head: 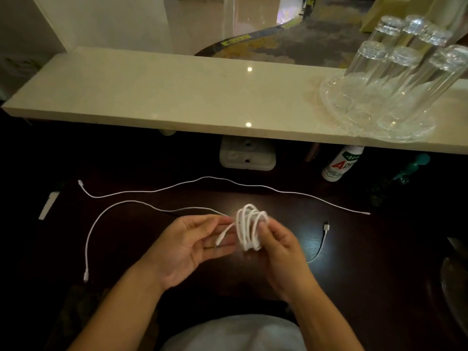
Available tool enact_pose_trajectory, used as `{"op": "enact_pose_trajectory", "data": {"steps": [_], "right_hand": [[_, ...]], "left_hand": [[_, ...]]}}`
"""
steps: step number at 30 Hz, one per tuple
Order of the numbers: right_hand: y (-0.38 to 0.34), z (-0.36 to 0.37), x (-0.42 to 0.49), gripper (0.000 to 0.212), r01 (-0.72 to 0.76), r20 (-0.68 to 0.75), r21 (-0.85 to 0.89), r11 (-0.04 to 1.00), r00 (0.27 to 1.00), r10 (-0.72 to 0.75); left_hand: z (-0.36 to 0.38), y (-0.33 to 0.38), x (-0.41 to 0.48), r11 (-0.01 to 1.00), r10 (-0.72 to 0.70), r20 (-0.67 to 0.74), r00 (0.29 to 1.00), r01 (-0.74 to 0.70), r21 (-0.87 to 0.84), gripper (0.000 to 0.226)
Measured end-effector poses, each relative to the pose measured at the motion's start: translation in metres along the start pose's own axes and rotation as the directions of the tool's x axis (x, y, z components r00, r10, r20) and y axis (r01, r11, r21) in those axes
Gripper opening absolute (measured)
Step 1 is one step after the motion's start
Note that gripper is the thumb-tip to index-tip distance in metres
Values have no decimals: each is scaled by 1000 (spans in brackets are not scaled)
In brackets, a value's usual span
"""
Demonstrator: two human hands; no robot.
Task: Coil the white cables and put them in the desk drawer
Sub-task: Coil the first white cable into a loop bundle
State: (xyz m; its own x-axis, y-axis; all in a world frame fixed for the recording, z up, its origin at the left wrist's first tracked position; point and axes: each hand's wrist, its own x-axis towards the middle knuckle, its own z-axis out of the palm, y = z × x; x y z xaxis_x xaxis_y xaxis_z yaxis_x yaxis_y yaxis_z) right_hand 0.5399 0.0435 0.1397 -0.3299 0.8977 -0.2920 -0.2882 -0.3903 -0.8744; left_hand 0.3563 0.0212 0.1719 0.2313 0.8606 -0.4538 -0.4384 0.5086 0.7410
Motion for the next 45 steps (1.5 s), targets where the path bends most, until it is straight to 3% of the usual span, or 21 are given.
{"op": "enact_pose_trajectory", "data": {"steps": [1,3,6,10,12,15,18,22,24,26,29,32,34,36,38,41,43,45], "right_hand": [[-6,-8,3,30,58,-34,-133,989,997,-63],[-17,-17,9,28,162,4,-443,882,984,-179],[-26,-11,12,26,223,85,-676,703,971,-225],[-29,4,7,32,234,93,-730,642,965,-246],[-29,8,5,32,234,103,-742,629,966,-238],[-31,13,0,27,196,110,-687,700,980,-167],[-31,18,-3,26,204,96,-690,694,977,-192],[-27,35,-7,30,183,52,-644,743,979,-196],[-26,43,-9,27,182,34,-623,761,978,-206],[-28,45,-9,28,207,30,-650,731,968,-247],[-35,40,-8,30,264,147,-764,589,960,-239],[-41,34,-5,28,297,262,-850,435,955,-138],[-46,33,-4,28,292,287,-858,422,955,-76],[-49,32,-3,28,271,284,-839,472,958,-44],[-49,31,-4,27,225,264,-750,622,964,-30],[-41,33,-9,29,106,231,-433,895,973,-3],[-35,32,-11,31,41,181,-267,963,984,8],[-31,30,-12,32,-3,200,-131,991,979,29]], "left_hand": [[0,4,-5,1000,6,-47,999,-5,31,35],[11,14,-13,993,-25,-9,1000,26,113,38],[38,12,-11,867,-12,36,999,-8,498,31],[50,-2,4,688,269,-197,943,-45,725,17],[42,-7,7,593,312,-220,924,-9,805,29],[37,-7,8,533,368,-208,906,-22,846,28],[40,-6,7,537,450,-211,868,-75,840,27],[45,-10,11,680,530,-286,798,-198,705,27],[45,-11,10,690,538,-294,790,-213,691,26],[38,-9,9,664,496,-260,829,-168,729,26],[22,7,9,620,368,-219,904,-63,782,25],[13,24,7,470,319,-164,934,-5,883,29],[13,28,5,382,287,-95,953,-23,924,33],[14,28,3,359,279,-52,959,-54,932,33],[17,25,0,459,319,-74,945,-85,884,33],[23,15,-1,781,288,-256,923,-72,620,27],[24,10,-1,897,197,-315,929,-40,441,26],[24,8,-3,964,104,-236,966,-39,264,31]]}}
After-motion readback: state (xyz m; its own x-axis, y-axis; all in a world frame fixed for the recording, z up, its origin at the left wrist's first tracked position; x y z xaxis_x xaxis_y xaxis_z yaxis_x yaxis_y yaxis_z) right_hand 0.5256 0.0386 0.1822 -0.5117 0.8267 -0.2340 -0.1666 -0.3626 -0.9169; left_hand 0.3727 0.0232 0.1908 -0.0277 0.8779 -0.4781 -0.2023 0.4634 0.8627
